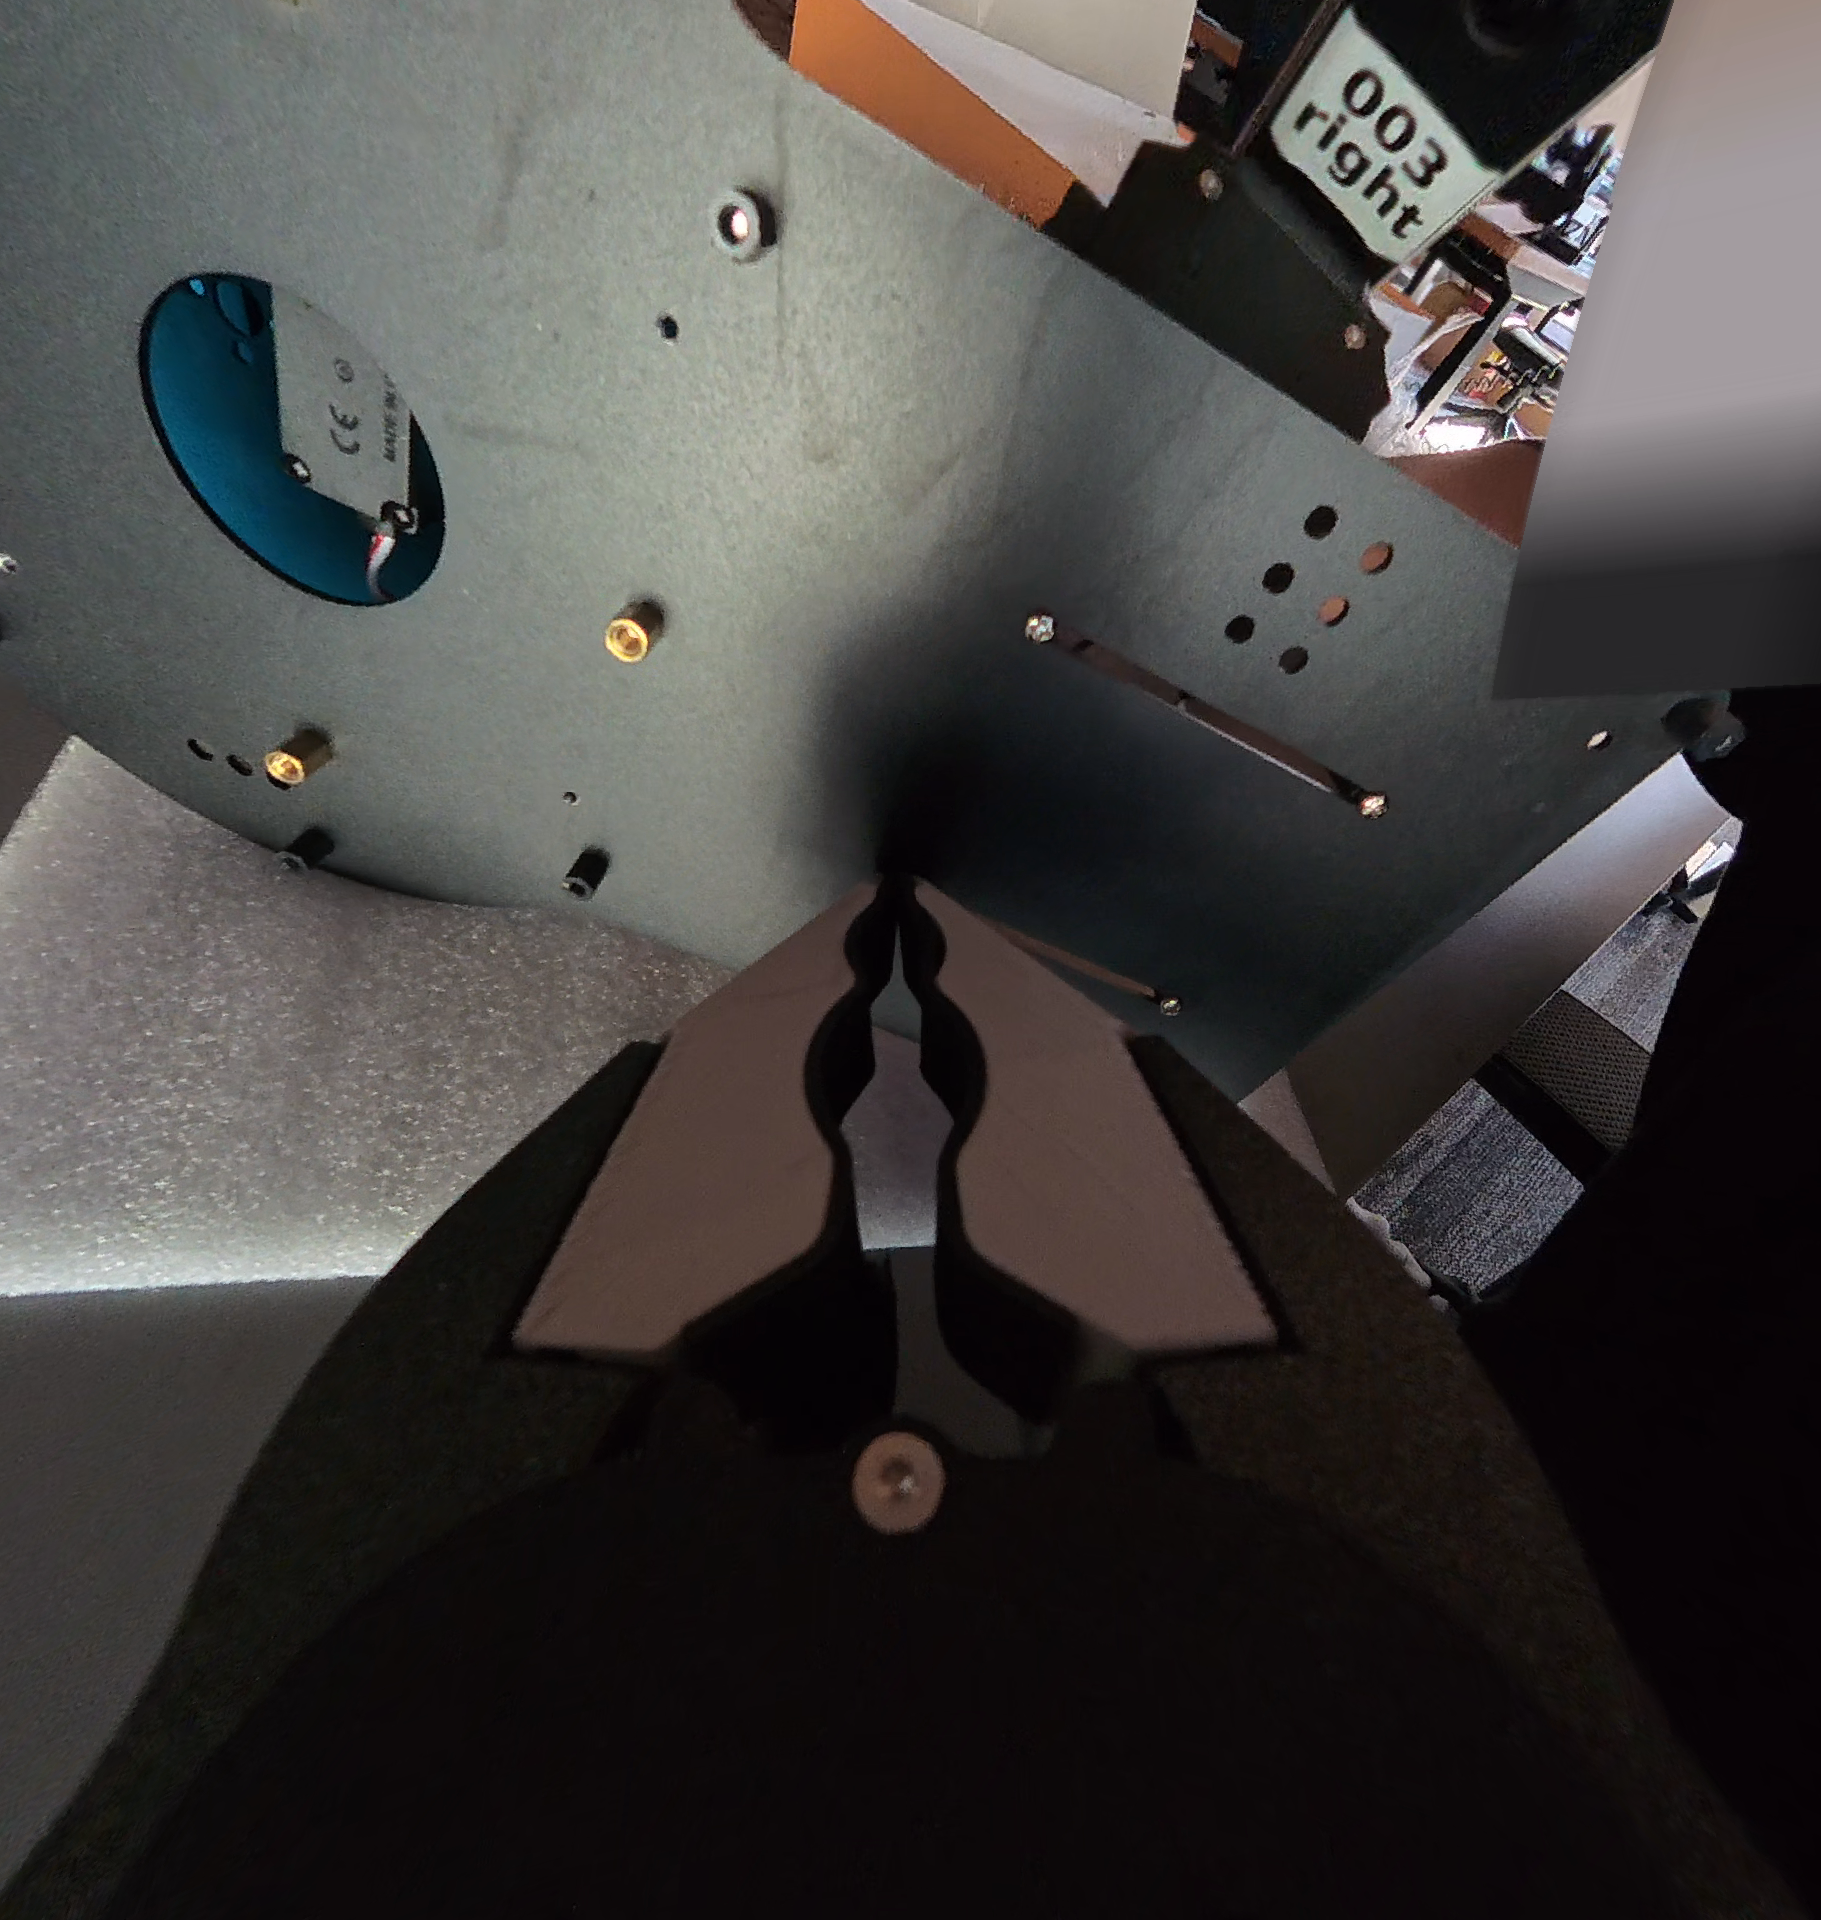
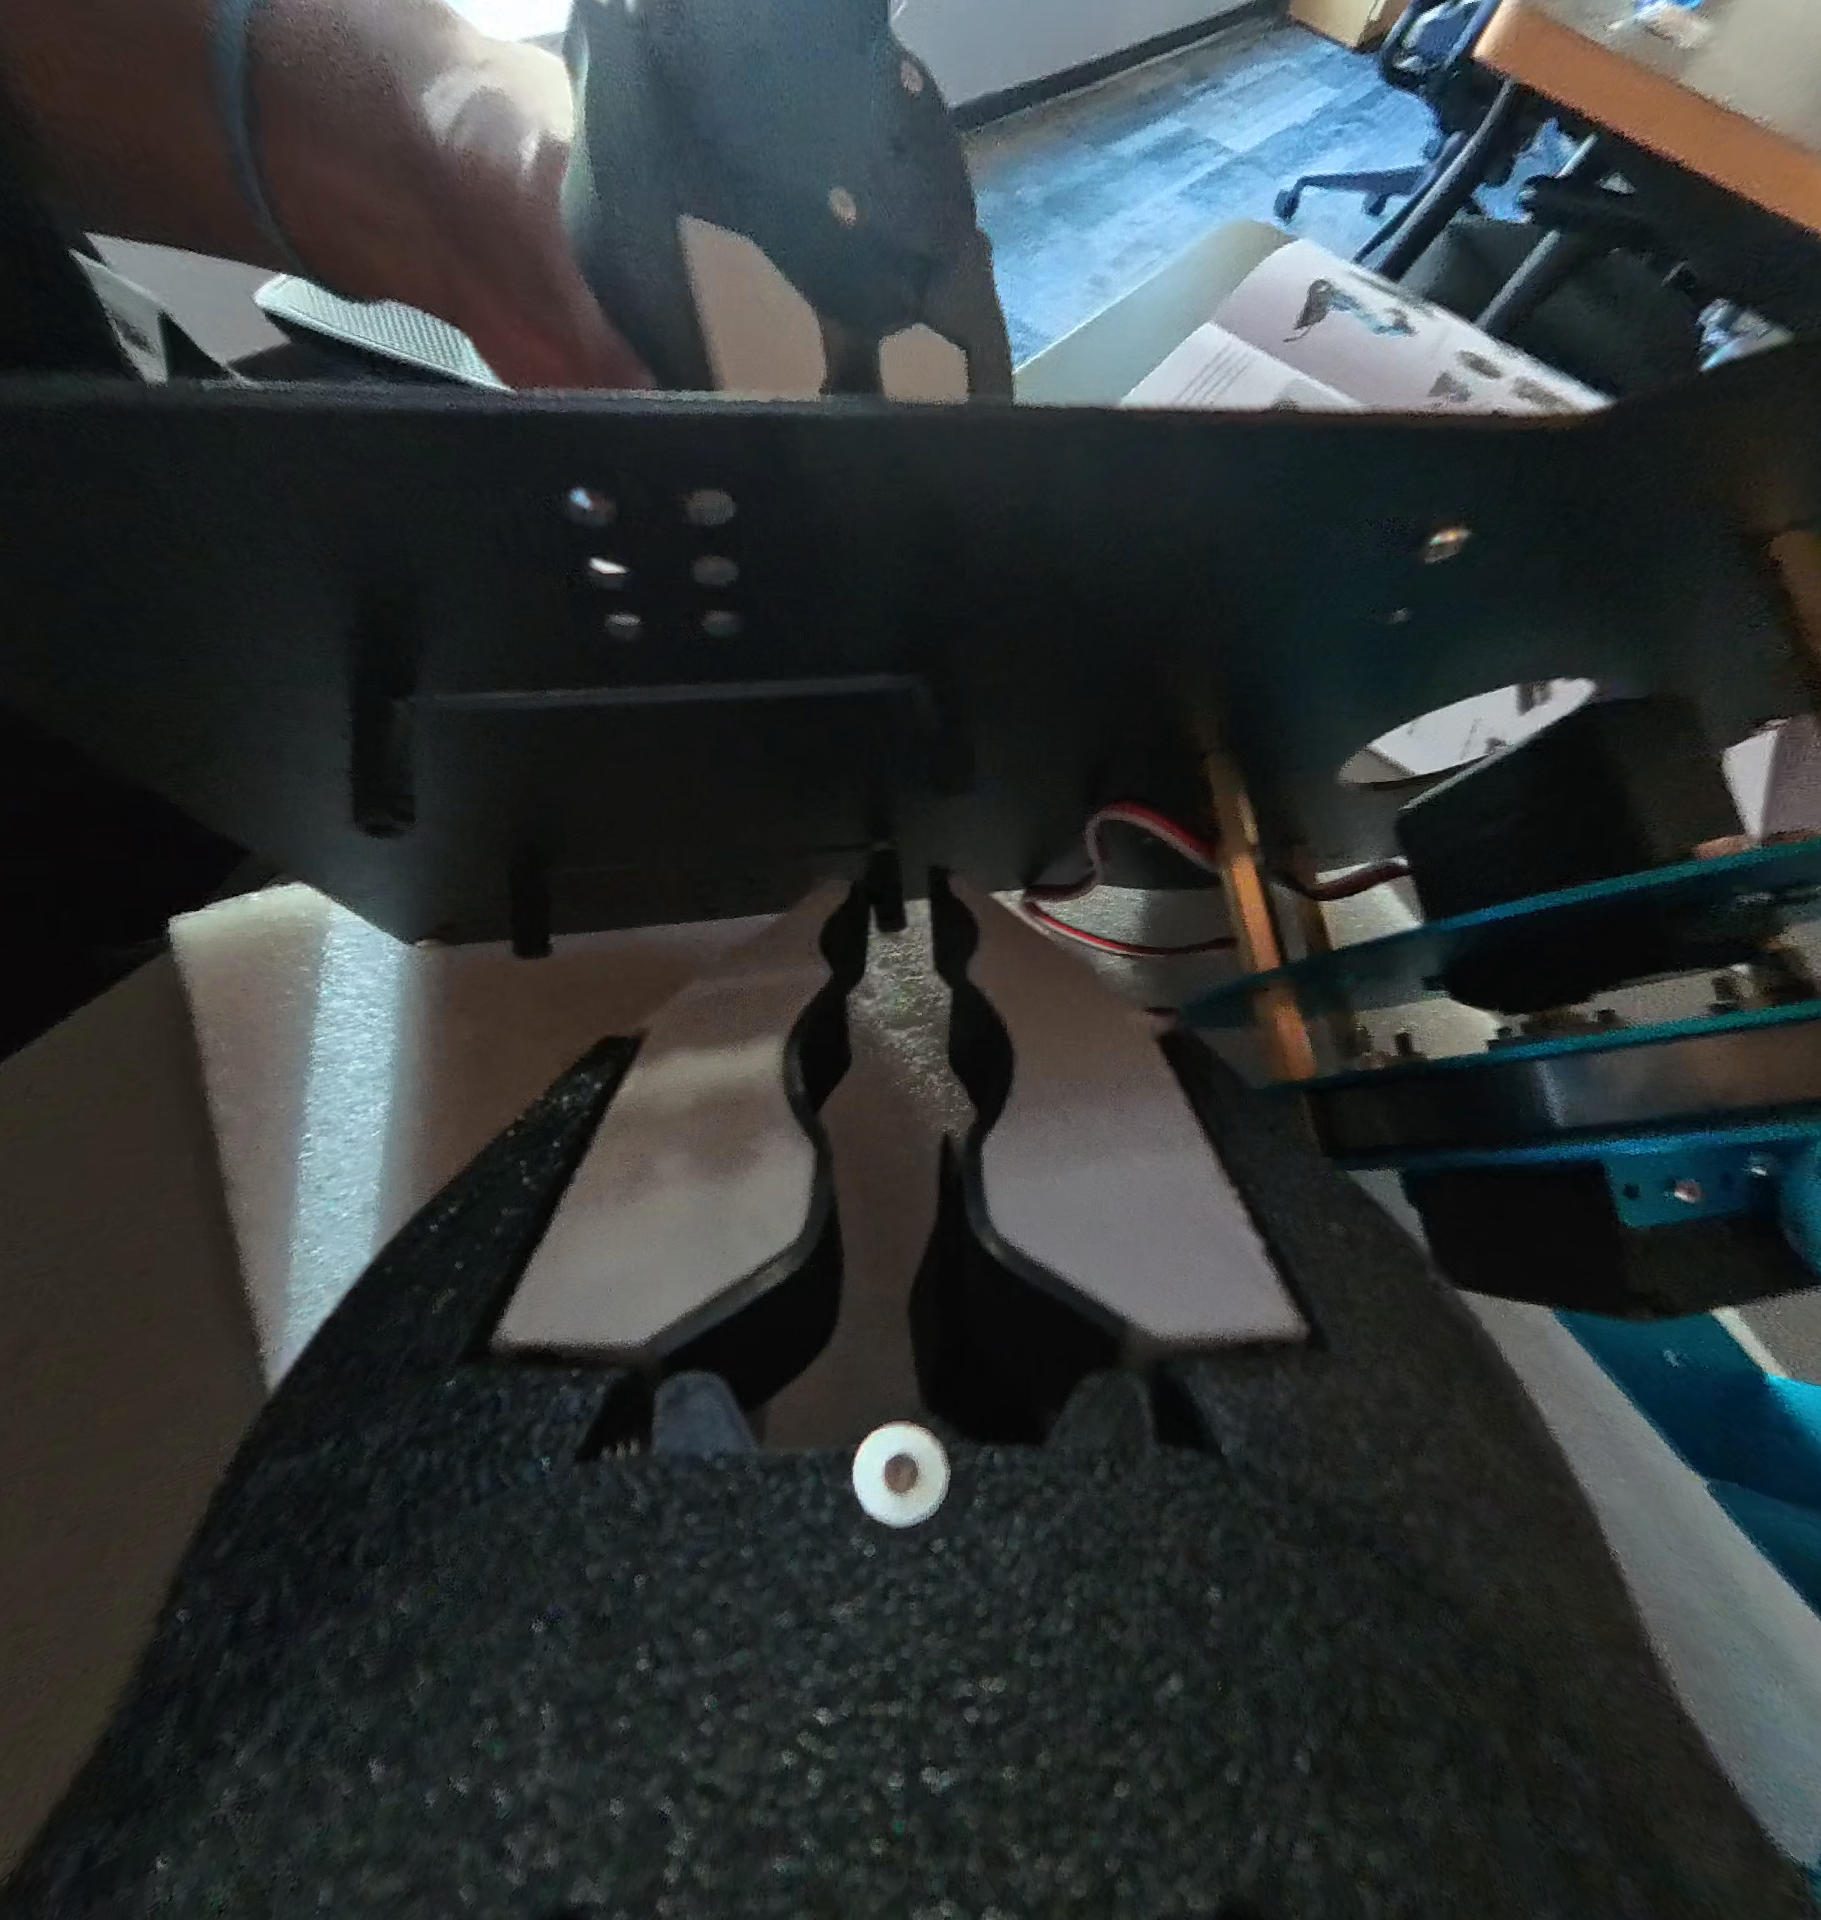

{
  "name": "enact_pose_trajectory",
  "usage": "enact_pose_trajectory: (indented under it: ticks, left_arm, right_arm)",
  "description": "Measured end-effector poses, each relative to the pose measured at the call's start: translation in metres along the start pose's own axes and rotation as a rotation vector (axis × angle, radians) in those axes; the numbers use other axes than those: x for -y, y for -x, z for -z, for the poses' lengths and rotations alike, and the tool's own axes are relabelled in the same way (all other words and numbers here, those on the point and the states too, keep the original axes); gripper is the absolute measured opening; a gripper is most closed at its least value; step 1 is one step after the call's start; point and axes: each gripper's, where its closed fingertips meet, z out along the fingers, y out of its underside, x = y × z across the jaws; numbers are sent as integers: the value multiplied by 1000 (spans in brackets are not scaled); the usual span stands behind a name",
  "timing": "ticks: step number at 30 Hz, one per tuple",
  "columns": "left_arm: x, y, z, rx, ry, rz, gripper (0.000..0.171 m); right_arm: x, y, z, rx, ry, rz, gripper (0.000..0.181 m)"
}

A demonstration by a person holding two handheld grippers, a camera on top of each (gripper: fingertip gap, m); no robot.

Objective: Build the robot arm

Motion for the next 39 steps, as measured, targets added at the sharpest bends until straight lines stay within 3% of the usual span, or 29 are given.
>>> enact_pose_trajectory:
  ticks: [4, 7, 9, 11, 14, 18, 21, 25, 29, 32, 35, 39]
  left_arm:
    - [0, 0, 0, -2, -8, 7, 0]
    - [0, 0, 0, -5, -5, 8, 0]
    - [0, 0, 0, -5, -3, 4, 0]
    - [0, 1, 0, 1, -4, 2, 0]
    - [1, 1, -1, -2, -7, 4, 0]
    - [1, 1, -1, -3, -5, 4, 0]
    - [1, 1, -1, -4, -6, 2, 0]
    - [1, 1, -1, -3, -6, -2, 0]
    - [0, 1, -1, 8, 3, -19, 0]
    - [0, 1, -1, 10, 6, -25, 0]
    - [0, 1, -1, 2, -3, -13, 0]
    - [0, 1, -1, 0, -3, -10, 0]
  right_arm:
    - [4, -11, 9, 5, -43, -80, 8]
    - [0, 6, 3, 72, -8, -36, 18]
    - [-7, 7, -5, 16, 49, 26, 17]
    - [0, -4, 0, -55, 4, 23, 14]
    - [8, -16, 11, -32, -60, -91, 11]
    - [-3, 2, 1, 14, 17, -14, 23]
    - [-4, -7, -2, -65, 35, 14, 20]
    - [0, -14, 7, 26, -16, -160, 25]
    - [-4, 0, 2, 50, 26, -66, 28]
    - [-6, -8, -4, -42, 55, -16, 21]
    - [4, -17, 9, 2, -27, -143, 22]
    - [0, 2, 6, 69, 8, -73, 23]
